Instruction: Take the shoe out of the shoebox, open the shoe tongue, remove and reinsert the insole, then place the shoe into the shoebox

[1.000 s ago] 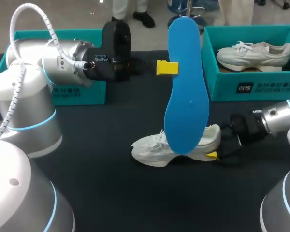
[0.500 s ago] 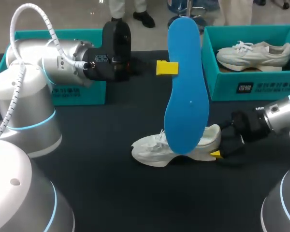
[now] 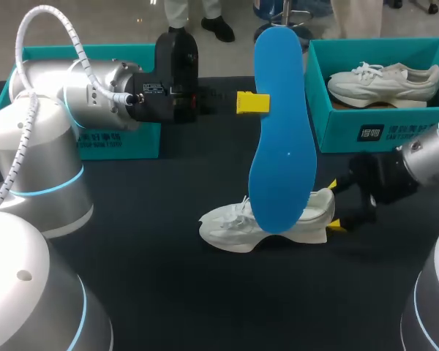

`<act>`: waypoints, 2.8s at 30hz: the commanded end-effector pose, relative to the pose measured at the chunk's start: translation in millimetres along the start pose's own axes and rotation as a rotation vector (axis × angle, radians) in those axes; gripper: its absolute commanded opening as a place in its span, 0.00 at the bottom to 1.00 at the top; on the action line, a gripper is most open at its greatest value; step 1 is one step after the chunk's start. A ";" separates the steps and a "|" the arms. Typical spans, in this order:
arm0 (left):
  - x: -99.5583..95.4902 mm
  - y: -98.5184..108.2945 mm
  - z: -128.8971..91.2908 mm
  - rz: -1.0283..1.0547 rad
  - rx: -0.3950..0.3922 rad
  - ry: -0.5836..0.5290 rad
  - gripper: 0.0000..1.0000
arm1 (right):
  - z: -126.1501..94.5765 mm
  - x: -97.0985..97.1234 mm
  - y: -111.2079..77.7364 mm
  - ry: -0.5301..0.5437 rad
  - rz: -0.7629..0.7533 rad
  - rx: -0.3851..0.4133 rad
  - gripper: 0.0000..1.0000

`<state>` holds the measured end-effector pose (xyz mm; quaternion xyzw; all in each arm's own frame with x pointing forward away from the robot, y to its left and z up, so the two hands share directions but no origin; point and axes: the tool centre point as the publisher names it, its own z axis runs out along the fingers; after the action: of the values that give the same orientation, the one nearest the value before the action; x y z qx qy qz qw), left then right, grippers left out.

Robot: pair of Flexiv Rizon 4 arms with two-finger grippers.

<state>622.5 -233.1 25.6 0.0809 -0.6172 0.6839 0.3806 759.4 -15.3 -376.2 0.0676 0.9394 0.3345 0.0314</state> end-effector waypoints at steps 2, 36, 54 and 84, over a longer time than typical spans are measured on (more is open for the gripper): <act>0.3 0.7 0.0 0.001 0.001 0.000 0.00 | -15.8 7.0 9.3 -0.026 0.009 0.181 1.00; 0.3 0.7 0.0 0.001 0.001 0.000 0.00 | -43.8 -3.2 41.2 -0.089 -0.045 0.554 1.00; 0.3 0.7 0.0 0.001 0.001 0.000 0.00 | -49.6 -10.4 46.3 -0.080 -0.075 0.604 1.00; 0.3 0.7 0.0 0.001 0.001 0.000 0.00 | -48.0 -11.2 46.4 -0.064 -0.073 0.583 1.00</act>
<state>622.5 -233.1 25.5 0.0810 -0.6173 0.6837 0.3807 771.4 -11.0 -308.8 0.0503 0.9963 0.0473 0.0505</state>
